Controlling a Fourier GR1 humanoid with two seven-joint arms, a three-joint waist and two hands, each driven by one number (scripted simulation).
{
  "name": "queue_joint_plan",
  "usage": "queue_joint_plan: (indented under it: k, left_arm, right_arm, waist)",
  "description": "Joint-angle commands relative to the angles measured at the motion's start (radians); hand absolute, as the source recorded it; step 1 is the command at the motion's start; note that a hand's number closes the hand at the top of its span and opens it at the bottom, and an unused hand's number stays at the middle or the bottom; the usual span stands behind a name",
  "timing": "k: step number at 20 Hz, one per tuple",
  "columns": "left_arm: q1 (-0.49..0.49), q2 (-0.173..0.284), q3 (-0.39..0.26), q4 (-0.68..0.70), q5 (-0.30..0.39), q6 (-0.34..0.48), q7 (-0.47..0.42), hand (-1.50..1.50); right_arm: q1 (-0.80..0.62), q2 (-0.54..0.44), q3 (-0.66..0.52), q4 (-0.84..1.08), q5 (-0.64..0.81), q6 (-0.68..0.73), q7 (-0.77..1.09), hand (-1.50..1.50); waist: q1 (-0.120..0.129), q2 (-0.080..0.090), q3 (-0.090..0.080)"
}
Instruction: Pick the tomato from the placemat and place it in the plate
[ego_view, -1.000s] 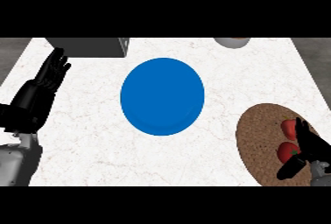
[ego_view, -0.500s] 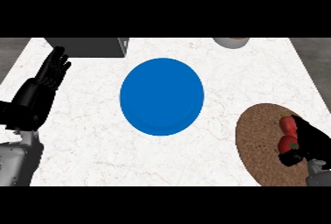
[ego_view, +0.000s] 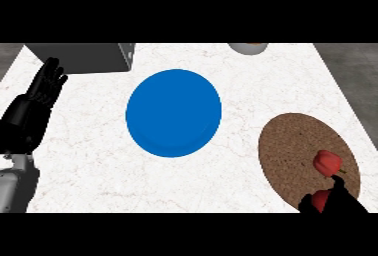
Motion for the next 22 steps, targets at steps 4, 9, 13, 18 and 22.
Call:
queue_joint_plan:
  k: [4,9,13,18,22]
  left_arm:
    - [-0.009,-0.009,-0.01,-0.026,0.004,0.003,0.029,0.0]
    - [0.012,-0.009,-0.012,-0.022,0.0,-0.014,-0.005,0.0]
    - [-0.06,-0.022,-0.026,-0.015,0.003,-0.008,0.027,0.0]
    - [-0.043,-0.028,-0.04,-0.028,-0.009,-0.012,0.023,0.0]
    - [-0.055,-0.039,-0.057,-0.022,-0.021,-0.011,0.016,0.0]
  right_arm:
    - [0.174,0.203,0.194,-0.285,0.374,-0.037,0.278,1.5]
    - [0.247,0.329,0.405,-0.434,0.688,-0.044,0.241,1.5]
    - [0.155,0.344,0.58,-0.516,0.82,-0.025,0.28,1.5]
    - [-0.009,0.342,0.669,-0.521,0.843,0.021,0.321,1.5]
    - [-0.055,0.34,0.657,-0.463,0.799,0.001,0.32,1.5]
  waist:
    - [0.011,0.01,0.011]
    - [0.035,0.014,0.012]
    - [0.042,0.019,0.015]
    - [0.074,0.027,0.015]
    - [0.08,0.034,0.016]
